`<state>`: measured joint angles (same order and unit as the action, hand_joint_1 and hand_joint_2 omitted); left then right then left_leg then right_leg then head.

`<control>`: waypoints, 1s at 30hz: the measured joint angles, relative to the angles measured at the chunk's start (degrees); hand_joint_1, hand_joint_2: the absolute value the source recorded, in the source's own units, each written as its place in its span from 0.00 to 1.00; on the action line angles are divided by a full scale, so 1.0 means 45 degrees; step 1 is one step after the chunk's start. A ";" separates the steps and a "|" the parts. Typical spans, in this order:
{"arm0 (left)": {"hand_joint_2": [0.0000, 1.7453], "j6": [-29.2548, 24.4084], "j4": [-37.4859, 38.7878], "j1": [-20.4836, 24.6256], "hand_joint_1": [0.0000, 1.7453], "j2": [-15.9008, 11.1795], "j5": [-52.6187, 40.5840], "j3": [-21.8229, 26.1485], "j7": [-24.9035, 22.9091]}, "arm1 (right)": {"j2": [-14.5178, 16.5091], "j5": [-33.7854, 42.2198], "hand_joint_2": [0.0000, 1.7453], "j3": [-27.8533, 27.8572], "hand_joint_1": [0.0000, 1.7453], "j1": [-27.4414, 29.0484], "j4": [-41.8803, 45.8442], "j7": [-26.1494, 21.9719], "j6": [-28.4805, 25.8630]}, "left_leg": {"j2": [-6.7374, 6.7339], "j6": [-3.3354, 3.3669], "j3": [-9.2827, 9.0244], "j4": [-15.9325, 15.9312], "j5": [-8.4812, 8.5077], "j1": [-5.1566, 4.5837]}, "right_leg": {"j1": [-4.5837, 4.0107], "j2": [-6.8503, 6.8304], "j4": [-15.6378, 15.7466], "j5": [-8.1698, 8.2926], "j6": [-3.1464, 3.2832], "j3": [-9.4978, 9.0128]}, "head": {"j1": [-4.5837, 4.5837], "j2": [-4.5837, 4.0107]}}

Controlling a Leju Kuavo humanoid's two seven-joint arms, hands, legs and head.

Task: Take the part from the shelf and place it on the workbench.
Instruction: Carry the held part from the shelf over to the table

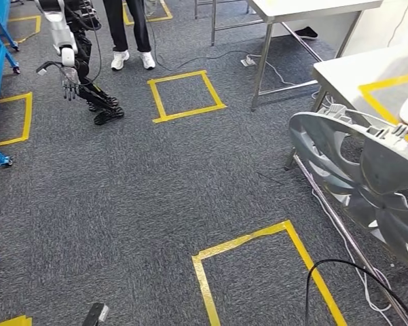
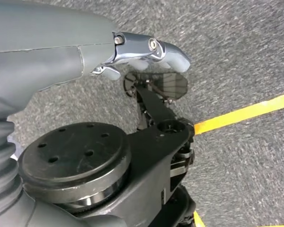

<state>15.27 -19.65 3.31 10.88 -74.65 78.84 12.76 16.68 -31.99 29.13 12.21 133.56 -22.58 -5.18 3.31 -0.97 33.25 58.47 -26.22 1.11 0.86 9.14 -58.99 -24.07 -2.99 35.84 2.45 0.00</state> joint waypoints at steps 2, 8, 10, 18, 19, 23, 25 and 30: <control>1.00 -0.0002 -0.0002 0.0030 0.00 0.0005 0.0066 0.0008 0.0021 | 0.0000 0.0101 1.00 0.0016 1.00 -0.0025 -0.0051 -0.0022 0.0031 | -0.0288 0.0178 -0.0026 -0.0036 0.0026 -0.0002 | -0.0028 -0.0553 -0.0407 -0.0274 -0.0102 0.0208 | -0.0055 0.0000; 1.00 -0.0055 -0.0005 -0.0065 0.00 0.0039 0.0312 0.0171 -0.0219 | 0.0012 0.0284 1.00 0.0086 1.00 -0.0144 -0.0174 -0.0141 0.0283 | -0.1307 0.0345 -0.0093 -0.0038 -0.0071 -0.0142 | -0.0062 -0.1974 -0.3356 -0.1450 -0.0190 0.1589 | -0.0142 0.0000; 1.00 0.0060 -0.0005 -0.0049 0.00 0.0050 0.0356 0.0234 -0.0305 | 0.0024 0.0254 1.00 0.0102 1.00 -0.0148 -0.0187 -0.0146 0.0312 | -0.1609 0.0275 -0.0196 -0.0036 -0.0154 -0.0164 | -0.0091 -0.2406 -0.1800 -0.0681 -0.0151 0.0720 | -0.0144 0.0000; 1.00 0.0429 -0.0005 -0.0046 0.00 0.0024 0.0434 0.0307 -0.0338 | 0.0087 0.0222 1.00 0.0106 1.00 -0.0049 -0.0124 -0.0174 0.0266 | -0.1636 -0.0239 -0.0171 0.0682 -0.0881 -0.0185 | -0.0164 -0.2220 -0.0006 -0.0079 0.0444 -0.0214 | -0.0082 0.0000; 1.00 0.0435 -0.0005 -0.0064 0.00 0.0022 0.0433 0.0317 -0.0338 | 0.0097 0.0237 1.00 0.0108 1.00 -0.0038 -0.0113 -0.0188 0.0244 | -0.1239 -0.0264 0.0179 0.1437 -0.1264 -0.0165 | -0.0133 -0.2053 0.0011 -0.0069 0.0485 -0.0216 | -0.0049 0.0000; 1.00 0.0485 -0.0025 -0.0210 0.00 0.0021 0.0429 0.0352 -0.0358 | 0.0107 0.0386 1.00 0.0160 1.00 0.0008 -0.0111 -0.0241 0.0189 | -0.0818 -0.0280 0.1375 0.3351 -0.1601 -0.0159 | -0.0101 -0.1252 0.0010 -0.0068 0.0515 -0.0234 | -0.0008 0.0000; 1.00 0.0517 -0.0051 -0.0220 0.00 0.0018 0.0429 0.0358 -0.0355 | 0.0115 0.0458 1.00 0.0200 1.00 0.0017 -0.0111 -0.0264 0.0185 | -0.0511 -0.0268 0.0861 0.1991 -0.0622 -0.0118 | -0.0059 -0.0842 0.0006 -0.0067 0.0455 -0.0261 | -0.0006 0.0000; 1.00 0.0657 -0.0084 -0.0212 0.00 0.0018 0.0328 0.0355 -0.0121 | 0.0137 0.0633 1.00 0.0249 1.00 0.0187 -0.0025 -0.0456 0.0158 | 0.0121 -0.0060 0.0015 -0.0044 0.0059 -0.0026 | -0.0021 -0.0059 -0.0019 -0.0048 0.0088 -0.0060 | 0.0000 0.0000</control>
<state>18.23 -20.03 2.35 10.96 -73.17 80.43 12.22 17.29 -29.15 30.25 13.05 133.45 -24.63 -4.47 3.85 -1.24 33.31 58.27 -25.95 1.00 0.77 8.87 -59.07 -24.29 -2.59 35.57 2.45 0.00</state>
